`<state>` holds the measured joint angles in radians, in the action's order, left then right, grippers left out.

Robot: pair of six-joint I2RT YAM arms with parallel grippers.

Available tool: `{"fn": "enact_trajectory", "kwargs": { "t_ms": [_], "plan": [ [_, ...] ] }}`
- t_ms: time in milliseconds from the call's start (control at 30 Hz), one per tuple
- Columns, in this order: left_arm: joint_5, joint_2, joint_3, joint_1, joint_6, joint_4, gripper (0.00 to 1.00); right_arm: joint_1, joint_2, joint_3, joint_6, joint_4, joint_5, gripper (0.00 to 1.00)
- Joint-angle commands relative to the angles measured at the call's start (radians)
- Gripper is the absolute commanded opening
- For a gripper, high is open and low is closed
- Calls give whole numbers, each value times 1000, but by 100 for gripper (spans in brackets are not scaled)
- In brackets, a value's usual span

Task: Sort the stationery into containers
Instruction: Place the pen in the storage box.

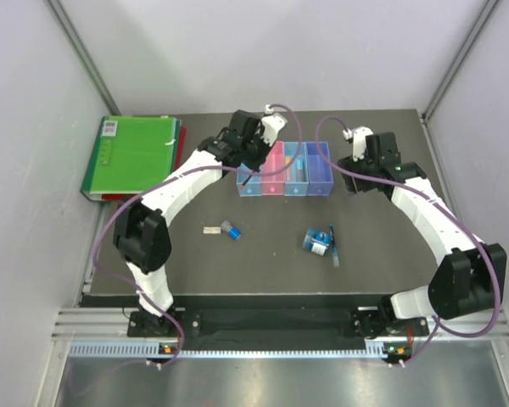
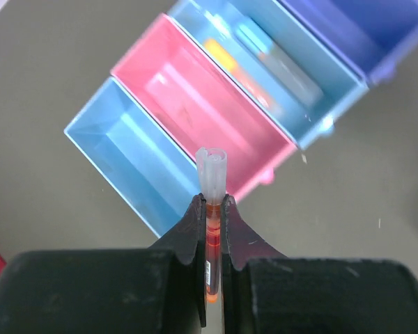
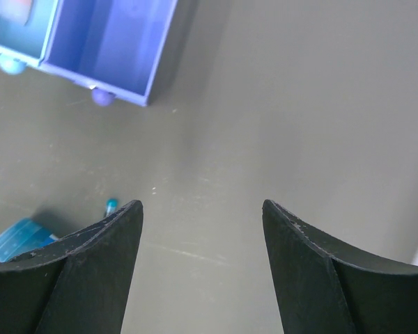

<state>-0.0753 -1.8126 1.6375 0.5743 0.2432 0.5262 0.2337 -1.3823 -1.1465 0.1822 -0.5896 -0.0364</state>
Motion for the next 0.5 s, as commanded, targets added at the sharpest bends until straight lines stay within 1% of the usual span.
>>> {"fn": "enact_trajectory", "kwargs": {
  "t_ms": [0,100,167,367,467],
  "plan": [
    [103,-69,79,-30,-223,-170,0,1,45,-67,-7,60,-65,70],
    [195,-125,126,-48,-304,-192,0,-5,35,-79,-3,57,-80,70],
    [262,-148,149,-63,-332,-207,0,-7,32,-84,-1,59,-82,70],
    [321,-237,174,-105,-396,-230,0,-16,16,-102,2,57,-92,70],
    [310,-280,191,-123,-447,-197,0,-17,9,-108,0,56,-91,70]
  ]
}}
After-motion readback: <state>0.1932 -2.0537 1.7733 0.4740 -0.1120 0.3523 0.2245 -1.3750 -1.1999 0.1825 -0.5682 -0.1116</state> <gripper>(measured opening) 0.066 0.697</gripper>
